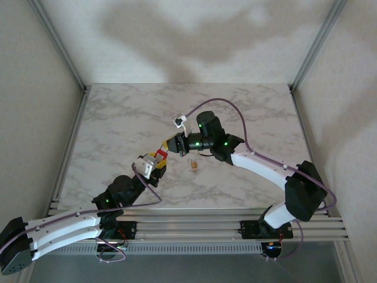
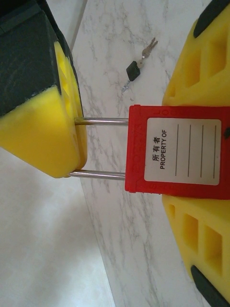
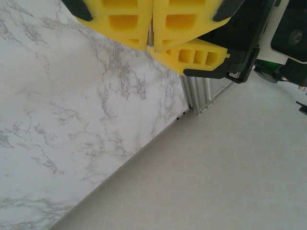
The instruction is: Lock with the key
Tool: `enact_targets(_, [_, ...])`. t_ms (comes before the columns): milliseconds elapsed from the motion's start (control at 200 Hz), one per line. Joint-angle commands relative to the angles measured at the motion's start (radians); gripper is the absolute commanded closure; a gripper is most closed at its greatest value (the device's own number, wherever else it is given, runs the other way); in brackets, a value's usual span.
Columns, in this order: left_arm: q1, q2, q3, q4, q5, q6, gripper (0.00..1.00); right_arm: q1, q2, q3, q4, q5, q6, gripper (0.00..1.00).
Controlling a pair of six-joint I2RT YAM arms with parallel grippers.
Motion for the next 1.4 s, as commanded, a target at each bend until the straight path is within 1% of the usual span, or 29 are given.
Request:
enact_targets(0, [0.014,-0.043,0.076,0.311,0.054,-0.045,1.0,0.121,0.036,-0.05,-0.225,-0.136,-0.05,1.0])
enact_targets(145, [0.014,-0.037,0.076,0.305,0.055,-0.049,1.0,0.119,0.021,-0.052,-0.226,-0.116,-0.046,1.0])
enact_targets(365, [0.014,-0.027,0.076,0.3,0.057,-0.049,1.0,0.106,-0.006,-0.069,-0.206,-0.078,-0.026,0.87])
enact_targets(481, [0.014,-0.025,0.075,0.295,0.054,-0.048,1.0,0.091,-0.031,-0.093,-0.171,-0.073,-0.003,0.82])
enact_targets(516, [0.014,-0.024,0.075,0.295,0.054,-0.048,1.0,0.084,-0.038,-0.101,-0.159,-0.075,0.006,0.78])
enact_targets(636, [0.014,-0.019,0.078,0.287,0.052,-0.045,1.0,0.062,-0.064,-0.13,-0.112,-0.086,0.039,0.61])
enact_targets(741, [0.014,-0.014,0.078,0.281,0.052,-0.042,1.0,0.046,-0.084,-0.152,-0.08,-0.099,0.063,0.4])
enact_targets(816, [0.014,-0.008,0.083,0.268,0.052,-0.036,1.0,0.038,-0.096,-0.161,-0.07,-0.108,0.067,0.34])
enact_targets(946, [0.014,0.004,0.088,0.252,0.049,-0.027,1.0,0.022,-0.121,-0.172,-0.072,-0.086,0.074,0.29])
enact_targets(1066, [0.014,0.019,0.097,0.23,0.075,-0.02,1.0,0.003,-0.139,-0.191,-0.052,-0.074,0.094,0.29])
enact_targets(1391, [0.013,0.075,0.128,0.134,0.178,0.003,1.0,-0.009,-0.12,-0.205,0.026,-0.144,0.146,0.3])
